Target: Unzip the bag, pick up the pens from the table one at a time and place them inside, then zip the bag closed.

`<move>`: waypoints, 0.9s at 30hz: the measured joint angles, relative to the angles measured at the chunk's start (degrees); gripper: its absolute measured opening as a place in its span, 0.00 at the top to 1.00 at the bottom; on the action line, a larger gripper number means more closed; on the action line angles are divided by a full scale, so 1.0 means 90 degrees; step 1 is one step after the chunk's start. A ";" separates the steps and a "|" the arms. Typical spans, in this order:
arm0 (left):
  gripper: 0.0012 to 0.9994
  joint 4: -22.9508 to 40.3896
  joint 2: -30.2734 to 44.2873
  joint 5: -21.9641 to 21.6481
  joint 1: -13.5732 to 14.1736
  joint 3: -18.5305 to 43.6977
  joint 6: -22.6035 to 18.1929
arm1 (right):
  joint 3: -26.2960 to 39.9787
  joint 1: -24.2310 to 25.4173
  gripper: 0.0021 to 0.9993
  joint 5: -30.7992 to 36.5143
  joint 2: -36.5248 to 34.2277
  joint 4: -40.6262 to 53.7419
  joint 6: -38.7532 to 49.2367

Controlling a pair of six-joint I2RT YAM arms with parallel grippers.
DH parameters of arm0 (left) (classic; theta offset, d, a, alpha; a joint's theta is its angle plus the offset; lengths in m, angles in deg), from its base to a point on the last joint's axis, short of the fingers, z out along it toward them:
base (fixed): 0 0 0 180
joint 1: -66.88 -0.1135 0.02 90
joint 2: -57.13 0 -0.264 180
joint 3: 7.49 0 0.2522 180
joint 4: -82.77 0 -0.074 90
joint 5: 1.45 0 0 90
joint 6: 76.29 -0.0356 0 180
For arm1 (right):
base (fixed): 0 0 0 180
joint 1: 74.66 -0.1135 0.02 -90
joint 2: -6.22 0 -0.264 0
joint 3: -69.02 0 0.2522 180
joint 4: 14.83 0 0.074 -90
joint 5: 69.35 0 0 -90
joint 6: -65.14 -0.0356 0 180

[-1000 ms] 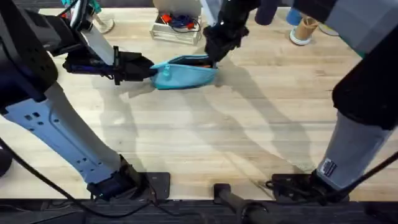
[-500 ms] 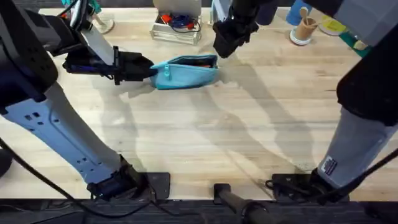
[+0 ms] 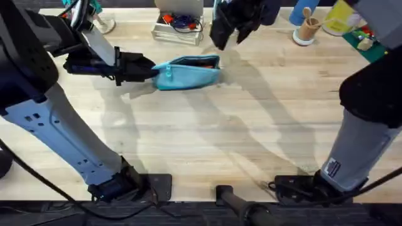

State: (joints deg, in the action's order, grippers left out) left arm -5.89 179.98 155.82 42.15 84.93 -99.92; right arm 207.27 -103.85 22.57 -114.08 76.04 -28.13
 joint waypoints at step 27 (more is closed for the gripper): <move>0.96 -0.0007 0.0000 -0.0080 0.0000 0.0000 0.0000 | 0.0258 -0.1336 0.00 0.0907 0.0461 0.1199 -0.3467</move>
State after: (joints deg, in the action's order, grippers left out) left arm -5.96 179.98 155.10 42.15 84.93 -99.92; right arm 209.59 -115.87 30.73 -109.93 86.83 -59.33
